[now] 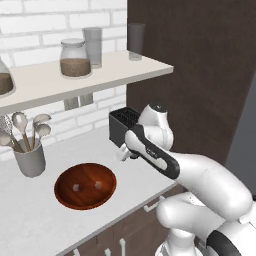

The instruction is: Grab a lemon wedge from the fridge and one ice cube from the ice bowl, and put them in the glass of lemonade.

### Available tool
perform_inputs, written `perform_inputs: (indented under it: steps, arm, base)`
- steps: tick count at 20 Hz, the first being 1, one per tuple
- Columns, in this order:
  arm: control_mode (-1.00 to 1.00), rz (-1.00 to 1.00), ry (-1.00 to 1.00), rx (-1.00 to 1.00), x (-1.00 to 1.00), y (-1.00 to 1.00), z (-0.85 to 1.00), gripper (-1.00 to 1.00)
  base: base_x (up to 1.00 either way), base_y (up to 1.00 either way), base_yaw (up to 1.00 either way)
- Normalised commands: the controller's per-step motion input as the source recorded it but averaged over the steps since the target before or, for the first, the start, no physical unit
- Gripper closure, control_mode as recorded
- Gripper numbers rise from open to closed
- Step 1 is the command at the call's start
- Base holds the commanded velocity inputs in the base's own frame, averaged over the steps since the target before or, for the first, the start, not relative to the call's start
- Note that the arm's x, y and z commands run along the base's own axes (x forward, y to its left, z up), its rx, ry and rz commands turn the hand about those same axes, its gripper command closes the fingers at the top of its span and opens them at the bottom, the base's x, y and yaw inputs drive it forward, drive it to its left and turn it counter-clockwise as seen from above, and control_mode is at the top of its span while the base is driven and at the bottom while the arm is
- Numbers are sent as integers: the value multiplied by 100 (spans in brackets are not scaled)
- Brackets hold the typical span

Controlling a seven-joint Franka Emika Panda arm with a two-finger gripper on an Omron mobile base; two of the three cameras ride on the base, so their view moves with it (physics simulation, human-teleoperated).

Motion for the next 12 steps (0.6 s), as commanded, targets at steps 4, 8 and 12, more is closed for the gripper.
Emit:
perform_inputs:
  steps: [4, 8, 12]
  arm:
    - [-100, 41, 22, -10, 0, 100, 0, -100]
    - [-100, 23, 16, -11, -3, 76, 0, -100]
    - [-100, 0, 1, -7, -5, 15, -8, -100]
  base:
    - [0, 0, 0]
    - [0, 0, 0]
    - [0, 0, 0]
